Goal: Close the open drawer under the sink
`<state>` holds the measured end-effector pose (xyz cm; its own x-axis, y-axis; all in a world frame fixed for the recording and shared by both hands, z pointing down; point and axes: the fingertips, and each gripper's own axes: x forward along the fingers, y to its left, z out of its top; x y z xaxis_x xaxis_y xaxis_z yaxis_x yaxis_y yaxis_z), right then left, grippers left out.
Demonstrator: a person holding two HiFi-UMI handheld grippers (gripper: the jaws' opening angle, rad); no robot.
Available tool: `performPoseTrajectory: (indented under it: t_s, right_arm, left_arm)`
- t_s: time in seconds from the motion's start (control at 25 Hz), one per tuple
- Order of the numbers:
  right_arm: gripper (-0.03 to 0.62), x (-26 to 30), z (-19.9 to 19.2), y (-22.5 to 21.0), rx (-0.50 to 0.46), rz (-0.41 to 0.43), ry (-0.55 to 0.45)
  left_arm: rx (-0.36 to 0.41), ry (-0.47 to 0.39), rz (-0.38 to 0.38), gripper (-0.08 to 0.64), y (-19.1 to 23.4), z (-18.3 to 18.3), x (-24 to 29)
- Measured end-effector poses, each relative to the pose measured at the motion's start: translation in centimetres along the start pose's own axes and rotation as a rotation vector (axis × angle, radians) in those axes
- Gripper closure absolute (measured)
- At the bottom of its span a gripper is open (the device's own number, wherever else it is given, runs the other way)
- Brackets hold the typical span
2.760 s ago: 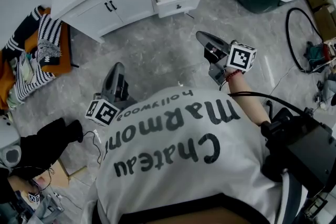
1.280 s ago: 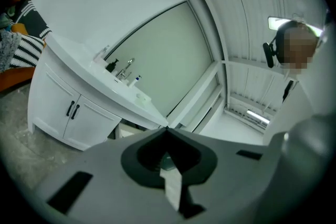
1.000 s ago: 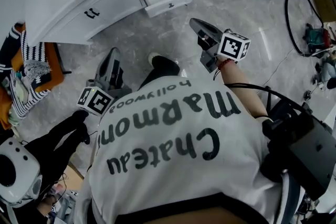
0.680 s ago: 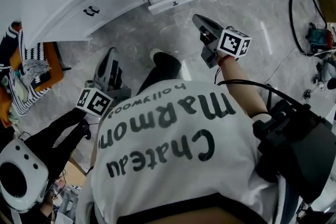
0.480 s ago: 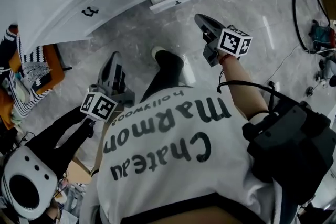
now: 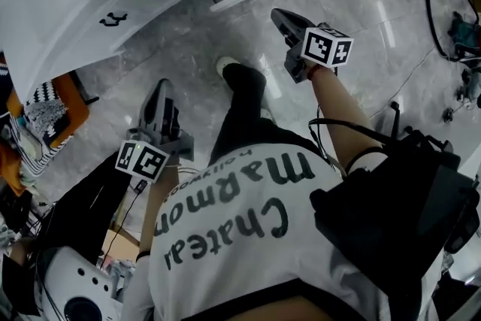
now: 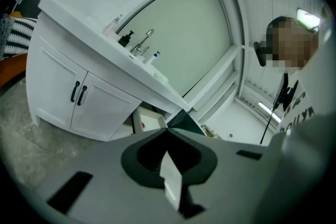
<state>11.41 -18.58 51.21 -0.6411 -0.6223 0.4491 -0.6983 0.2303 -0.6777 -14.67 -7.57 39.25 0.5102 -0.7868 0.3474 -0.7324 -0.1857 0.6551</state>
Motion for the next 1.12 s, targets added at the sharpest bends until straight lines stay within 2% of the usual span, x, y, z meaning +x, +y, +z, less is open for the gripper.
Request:
performPoseTrajectory:
  t_s: [0.4,0.56,0.76,0.8,0.84,0.88,0.92,1.12]
  right_arm:
    - [0.58,4.3,-1.5,-5.2,0.025,-0.097,-0.012]
    - [0.58,6.5,-1.6,-6.6,-0.021,-0.113,0.029]
    - [0.578,8.6,-2.2,-7.7,-0.13,-0.138,0.127]
    - [0.572,8.9,-2.3,-7.8,-0.154,-0.143,0.145]
    - [0.535,9.2,-2.5,-7.8,-0.176,-0.147,0.163]
    - [0.438,9.5,-2.6,-7.7,-0.193,-0.149,0.18]
    - [0.417,9.7,-2.7,-7.7,-0.206,-0.153,0.196]
    - [0.417,10.1,-2.7,-8.7,-0.239,-0.229,0.211]
  left_arm:
    - [-0.004,0.068,-0.001,0.552,2.2,-1.8,2.5]
    - [-0.02,0.101,-0.031,0.551,2.7,-2.4,5.1]
    - [-0.036,0.105,-0.034,0.551,3.2,-2.7,6.2]
    - [-0.041,0.104,-0.027,0.551,3.4,-2.9,6.0]
    - [-0.047,0.104,-0.018,0.551,3.7,-3.0,5.8]
    - [-0.053,0.104,-0.007,0.551,4.0,-3.2,5.6]
    - [-0.06,0.103,0.003,0.551,4.3,-3.3,5.4]
    - [-0.079,0.088,0.025,0.551,5.1,-3.3,5.1]
